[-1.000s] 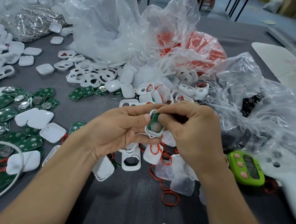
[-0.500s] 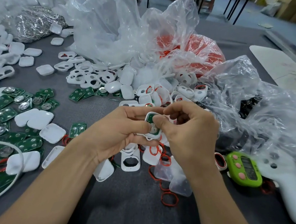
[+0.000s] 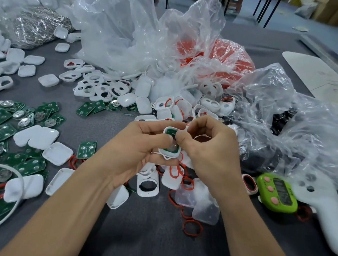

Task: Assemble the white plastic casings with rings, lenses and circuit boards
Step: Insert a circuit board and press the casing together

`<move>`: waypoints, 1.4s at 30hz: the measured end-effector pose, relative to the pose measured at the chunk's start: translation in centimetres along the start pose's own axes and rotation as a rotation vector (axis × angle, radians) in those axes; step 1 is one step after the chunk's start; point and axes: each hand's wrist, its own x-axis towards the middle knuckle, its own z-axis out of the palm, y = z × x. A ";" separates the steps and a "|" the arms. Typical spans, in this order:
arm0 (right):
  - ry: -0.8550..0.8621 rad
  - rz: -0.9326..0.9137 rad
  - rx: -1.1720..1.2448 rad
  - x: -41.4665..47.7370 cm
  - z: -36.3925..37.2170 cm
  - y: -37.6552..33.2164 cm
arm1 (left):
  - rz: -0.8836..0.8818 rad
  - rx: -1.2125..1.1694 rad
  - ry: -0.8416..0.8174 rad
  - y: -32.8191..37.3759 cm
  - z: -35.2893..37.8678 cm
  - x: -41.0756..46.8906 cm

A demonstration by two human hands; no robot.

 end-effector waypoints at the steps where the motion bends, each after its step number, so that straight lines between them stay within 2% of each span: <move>1: 0.004 -0.008 -0.012 -0.1 0.1 -0.1 | -0.001 -0.005 0.026 0.0 0.1 0.0; 6: 0.038 -0.062 -0.087 -0.4 0.2 -0.4 | 0.017 -0.113 0.217 1.0 -0.3 0.0; 11: -0.263 -0.270 -0.338 -2.3 1.8 -1.2 | 0.082 -0.182 0.383 2.3 -2.7 -0.4; 14: -0.458 -0.380 -0.639 -3.1 3.2 -1.2 | 0.081 -0.173 0.387 2.4 -2.9 -0.5; 15: -0.489 -0.379 -0.658 -3.1 3.4 -1.3 | 0.082 -0.166 0.383 2.4 -2.9 -0.5; 18: -0.496 -0.264 -0.500 -2.9 2.8 -1.3 | 0.085 -0.155 0.384 2.3 -2.9 -0.3; 21: -0.428 -0.115 -0.410 -2.6 2.1 -1.0 | 0.077 -0.149 0.378 2.2 -2.9 -0.3; 25: -0.339 -0.159 -0.521 -2.6 1.8 -0.8 | 0.066 -0.147 0.373 2.1 -2.7 -0.2; 27: -0.336 -0.168 -0.499 -2.5 1.6 -0.9 | 0.066 -0.151 0.374 1.9 -2.7 -0.1; 32: -0.352 0.056 -0.094 -1.4 0.4 -1.4 | 0.071 -0.149 0.359 1.6 -2.7 0.0; 36: -0.282 0.183 0.265 -0.5 -0.3 -1.4 | 0.065 -0.124 0.340 1.4 -2.6 0.1; 42: -0.224 0.184 0.355 -0.1 -0.8 -1.3 | 0.034 -0.043 0.246 1.1 -1.5 -0.1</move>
